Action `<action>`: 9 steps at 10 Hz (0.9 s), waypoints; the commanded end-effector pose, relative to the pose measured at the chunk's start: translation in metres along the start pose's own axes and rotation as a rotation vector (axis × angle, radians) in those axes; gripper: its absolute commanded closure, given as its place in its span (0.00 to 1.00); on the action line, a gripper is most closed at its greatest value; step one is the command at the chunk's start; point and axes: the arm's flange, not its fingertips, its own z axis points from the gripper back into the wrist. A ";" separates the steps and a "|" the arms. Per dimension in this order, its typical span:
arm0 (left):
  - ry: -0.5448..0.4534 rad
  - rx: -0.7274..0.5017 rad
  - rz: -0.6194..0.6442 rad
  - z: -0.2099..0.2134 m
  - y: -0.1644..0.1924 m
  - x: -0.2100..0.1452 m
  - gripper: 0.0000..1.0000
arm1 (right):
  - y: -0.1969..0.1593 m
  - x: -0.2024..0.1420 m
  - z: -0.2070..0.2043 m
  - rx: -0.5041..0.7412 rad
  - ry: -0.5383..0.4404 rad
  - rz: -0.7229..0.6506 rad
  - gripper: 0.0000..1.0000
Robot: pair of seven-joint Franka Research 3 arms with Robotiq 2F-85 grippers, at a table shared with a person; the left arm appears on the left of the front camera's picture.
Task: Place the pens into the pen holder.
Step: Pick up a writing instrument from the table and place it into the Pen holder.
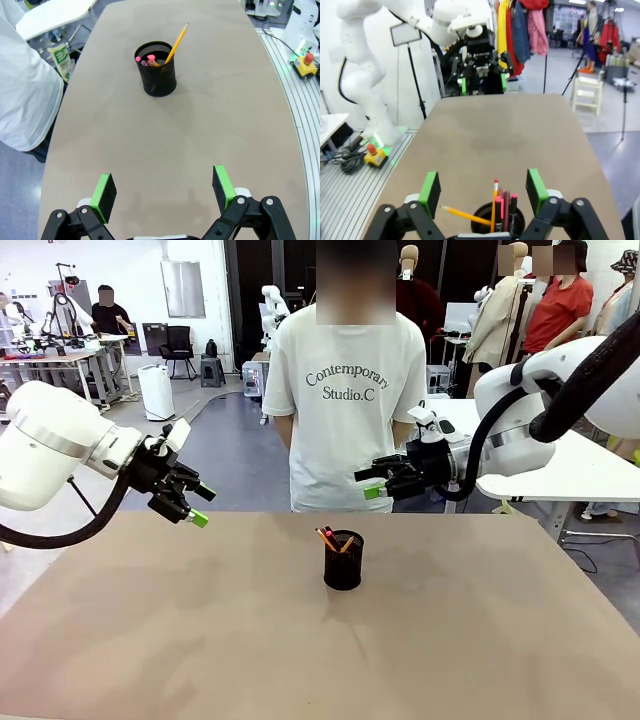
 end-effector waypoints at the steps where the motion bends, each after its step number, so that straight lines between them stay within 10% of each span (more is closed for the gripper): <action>1: -0.006 -0.004 0.007 0.003 -0.001 0.002 0.00 | 0.015 0.013 0.014 0.007 0.060 -0.046 0.00; 9: -0.006 -0.004 0.007 0.003 -0.001 0.002 0.00 | 0.031 0.038 0.066 -0.013 0.306 -0.149 0.00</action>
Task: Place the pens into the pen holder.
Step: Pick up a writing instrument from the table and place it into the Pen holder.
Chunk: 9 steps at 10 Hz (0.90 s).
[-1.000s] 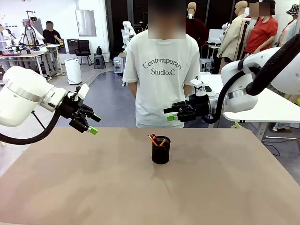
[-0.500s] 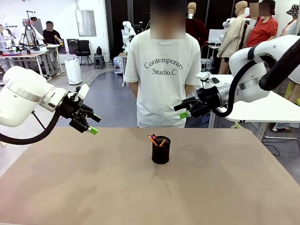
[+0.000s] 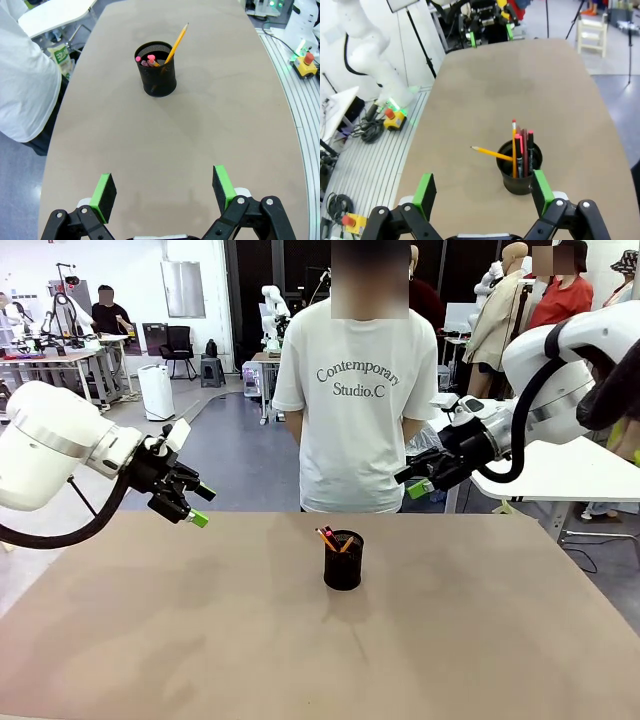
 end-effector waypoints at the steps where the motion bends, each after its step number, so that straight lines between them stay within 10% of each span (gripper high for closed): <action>1: -0.006 -0.004 0.007 0.003 -0.001 0.002 0.00 | -0.001 0.001 -0.004 0.003 -0.015 -0.001 0.00; 9: -0.006 -0.004 0.007 0.003 -0.001 0.002 0.00 | 0.019 0.002 0.049 -0.303 0.185 0.146 0.00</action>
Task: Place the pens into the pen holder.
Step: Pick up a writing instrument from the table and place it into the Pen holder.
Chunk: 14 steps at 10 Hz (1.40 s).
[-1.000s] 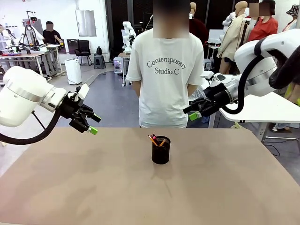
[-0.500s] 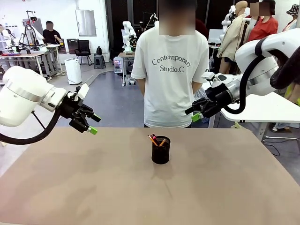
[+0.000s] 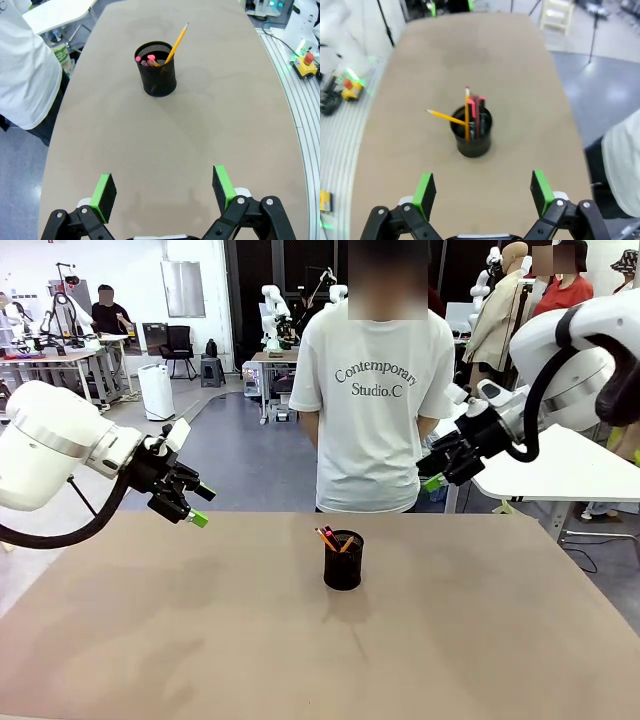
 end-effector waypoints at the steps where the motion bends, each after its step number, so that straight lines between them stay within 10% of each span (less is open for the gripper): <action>1: -0.006 -0.004 0.007 0.003 -0.001 0.002 0.00 | 0.017 -0.009 0.017 -0.036 0.022 0.034 0.00; 14: -0.006 -0.004 0.007 0.003 -0.001 0.002 0.00 | 0.015 -0.048 0.061 0.027 -0.040 -0.090 0.00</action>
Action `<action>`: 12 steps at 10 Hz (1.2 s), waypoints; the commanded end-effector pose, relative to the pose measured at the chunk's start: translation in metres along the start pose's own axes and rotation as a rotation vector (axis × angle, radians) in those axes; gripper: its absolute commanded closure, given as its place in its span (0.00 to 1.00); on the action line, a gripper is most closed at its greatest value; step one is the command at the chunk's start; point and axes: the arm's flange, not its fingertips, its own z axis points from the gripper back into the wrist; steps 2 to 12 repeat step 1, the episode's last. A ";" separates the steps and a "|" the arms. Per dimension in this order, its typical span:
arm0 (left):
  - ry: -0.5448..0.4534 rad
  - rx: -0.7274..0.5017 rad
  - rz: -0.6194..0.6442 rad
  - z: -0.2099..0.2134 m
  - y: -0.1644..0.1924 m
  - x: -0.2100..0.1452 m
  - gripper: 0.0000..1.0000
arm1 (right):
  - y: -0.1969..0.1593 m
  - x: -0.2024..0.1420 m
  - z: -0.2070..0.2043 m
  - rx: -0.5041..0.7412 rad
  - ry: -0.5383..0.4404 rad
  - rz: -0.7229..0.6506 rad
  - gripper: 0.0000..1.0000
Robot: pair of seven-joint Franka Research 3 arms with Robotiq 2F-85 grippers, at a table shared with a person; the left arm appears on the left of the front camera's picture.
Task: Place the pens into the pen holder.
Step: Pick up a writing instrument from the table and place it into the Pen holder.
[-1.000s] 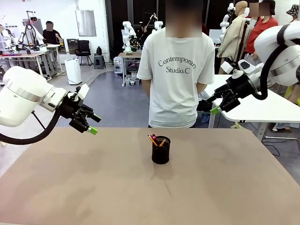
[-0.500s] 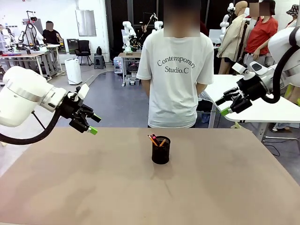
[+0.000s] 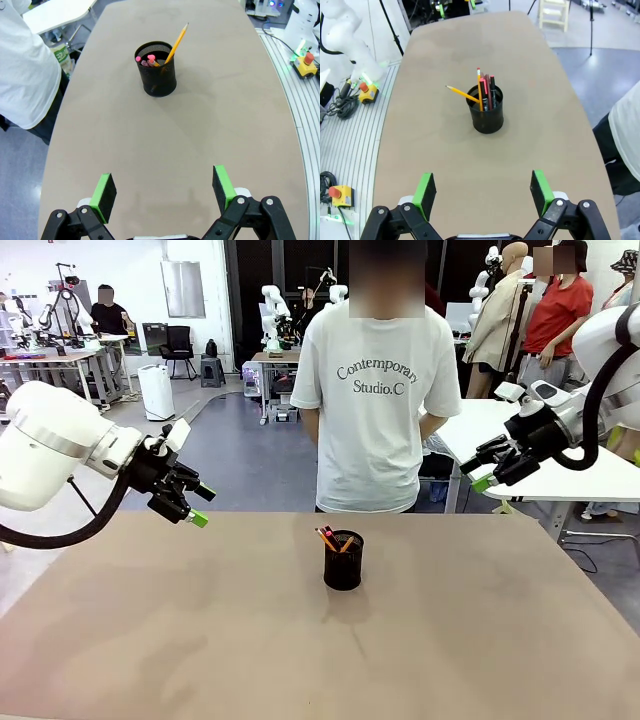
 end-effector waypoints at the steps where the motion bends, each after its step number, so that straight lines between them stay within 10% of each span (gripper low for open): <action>1: -0.006 -0.004 0.007 0.003 -0.001 0.002 0.00 | 0.001 0.003 0.001 -0.023 0.006 0.021 0.00; 12: -0.006 -0.004 0.007 0.003 -0.001 0.002 0.00 | 0.001 0.003 0.001 -0.023 0.006 0.021 0.00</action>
